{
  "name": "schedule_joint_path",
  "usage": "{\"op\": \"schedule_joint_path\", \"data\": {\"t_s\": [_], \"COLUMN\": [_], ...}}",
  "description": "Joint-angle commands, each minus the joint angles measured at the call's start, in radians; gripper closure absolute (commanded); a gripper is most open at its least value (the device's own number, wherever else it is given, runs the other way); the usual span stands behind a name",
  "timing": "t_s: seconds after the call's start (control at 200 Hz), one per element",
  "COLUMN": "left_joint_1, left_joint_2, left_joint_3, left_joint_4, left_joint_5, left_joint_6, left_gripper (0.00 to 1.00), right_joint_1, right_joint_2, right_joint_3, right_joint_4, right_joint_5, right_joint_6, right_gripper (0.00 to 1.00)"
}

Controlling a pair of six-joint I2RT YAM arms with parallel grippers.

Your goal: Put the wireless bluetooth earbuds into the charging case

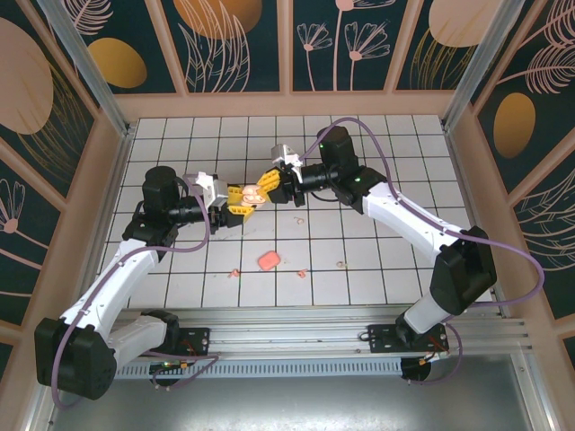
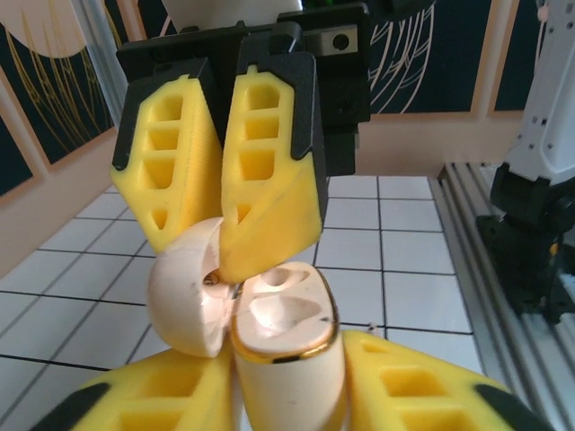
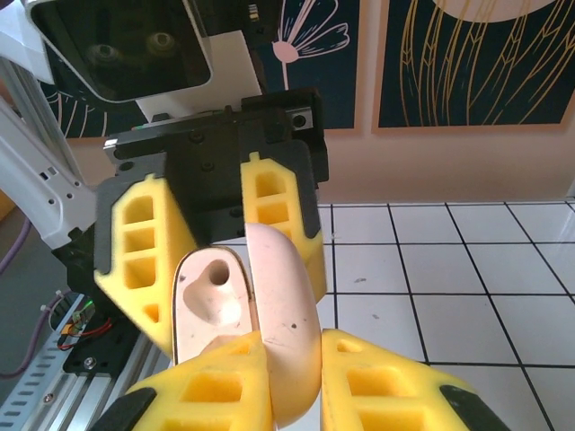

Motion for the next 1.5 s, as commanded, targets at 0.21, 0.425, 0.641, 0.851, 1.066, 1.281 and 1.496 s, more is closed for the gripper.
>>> {"op": "schedule_joint_path", "data": {"t_s": [0.21,0.425,0.641,0.851,1.066,1.281,1.496], "left_joint_1": [-0.008,-0.007,-0.008,-0.008,-0.007,-0.008,-0.008], "left_joint_2": [-0.003,-0.007,-0.006,-0.003,0.008,0.016,0.006], "left_joint_3": [0.017,0.015,-0.009,-0.064,-0.110,-0.121,-0.138], "left_joint_4": [-0.019,-0.006,0.043,0.213,0.353,0.396,0.430], "left_joint_5": [0.035,0.049,0.055,0.050,0.041,0.033,-0.037], "left_joint_6": [0.025,0.018,-0.017,-0.139,-0.246,-0.284,-0.319], "left_gripper": [0.80,0.81,0.81,0.82,0.82,0.82,0.82], "right_joint_1": [0.002,-0.003,-0.017,-0.026,-0.032,-0.033,-0.035], "right_joint_2": [-0.034,-0.034,-0.029,-0.038,-0.055,-0.068,-0.107], "right_joint_3": [0.017,0.005,-0.011,-0.017,-0.037,-0.050,-0.094], "right_joint_4": [0.055,0.099,0.157,0.150,0.150,0.162,0.250], "right_joint_5": [0.043,0.077,0.040,-0.016,-0.029,-0.019,0.068], "right_joint_6": [0.030,0.084,0.158,0.172,0.179,0.195,0.284], "right_gripper": [0.74,0.68,0.64,0.57,0.53,0.51,0.50]}}
